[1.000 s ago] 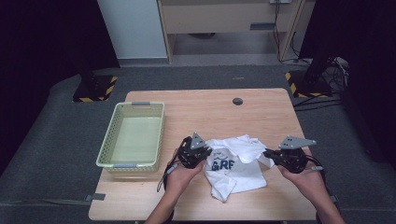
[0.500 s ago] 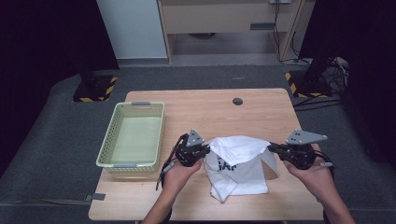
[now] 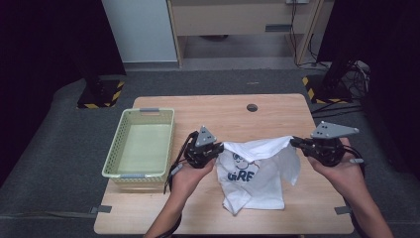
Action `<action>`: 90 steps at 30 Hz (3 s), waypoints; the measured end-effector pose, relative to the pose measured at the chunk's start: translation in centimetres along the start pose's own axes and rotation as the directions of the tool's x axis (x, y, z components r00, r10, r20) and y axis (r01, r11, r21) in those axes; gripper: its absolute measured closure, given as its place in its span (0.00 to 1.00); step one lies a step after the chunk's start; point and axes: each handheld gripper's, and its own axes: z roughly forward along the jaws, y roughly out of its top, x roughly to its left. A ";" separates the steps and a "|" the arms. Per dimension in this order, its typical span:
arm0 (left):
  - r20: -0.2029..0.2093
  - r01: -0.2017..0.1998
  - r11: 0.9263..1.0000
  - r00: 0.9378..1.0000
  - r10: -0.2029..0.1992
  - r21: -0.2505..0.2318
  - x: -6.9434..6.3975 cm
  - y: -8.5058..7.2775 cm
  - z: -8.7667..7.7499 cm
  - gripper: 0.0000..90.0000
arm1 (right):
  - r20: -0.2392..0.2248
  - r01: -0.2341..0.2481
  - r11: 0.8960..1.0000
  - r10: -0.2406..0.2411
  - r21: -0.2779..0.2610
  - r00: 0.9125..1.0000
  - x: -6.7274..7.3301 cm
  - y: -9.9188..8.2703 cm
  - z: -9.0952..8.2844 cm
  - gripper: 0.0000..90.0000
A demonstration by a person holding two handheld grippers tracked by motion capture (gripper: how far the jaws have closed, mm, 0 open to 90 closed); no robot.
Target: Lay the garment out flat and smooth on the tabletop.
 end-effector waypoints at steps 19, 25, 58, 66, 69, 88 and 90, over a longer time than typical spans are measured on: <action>-0.082 0.124 0.989 0.990 -0.117 0.082 4.9 -0.1 6.0 0.94 | 0.009 -0.060 0.996 0.060 0.063 0.998 -3.9 0.8 7.4 0.99; -0.096 0.188 0.976 0.979 -0.178 0.113 6.5 -1.1 7.8 0.94 | 0.025 -0.111 0.988 0.109 0.106 0.994 -6.3 0.4 10.3 0.99; -0.199 0.218 0.962 0.963 -0.185 0.163 6.5 -3.8 9.6 0.55 | 0.058 -0.109 0.971 0.099 0.214 0.993 -4.3 -3.2 12.6 0.61; -0.180 0.151 0.980 0.976 -0.127 0.129 3.9 -4.0 7.7 0.52 | 0.035 -0.079 0.965 0.073 0.251 0.997 -1.9 -6.8 10.7 0.72; -0.157 0.114 0.986 0.983 -0.093 0.125 2.7 -4.2 7.0 0.51 | 0.049 -0.086 0.962 0.076 0.259 0.996 -1.9 -8.0 10.5 0.70; -0.094 0.089 0.976 0.993 -0.071 0.198 -0.2 -8.5 7.9 0.50 | -0.007 -0.106 0.944 0.114 0.314 0.993 1.4 -11.4 11.1 0.55; -0.092 0.089 0.976 0.993 -0.072 0.197 -0.4 -8.6 8.0 0.50 | -0.011 -0.122 0.941 0.132 0.317 0.991 1.6 -11.5 11.1 0.53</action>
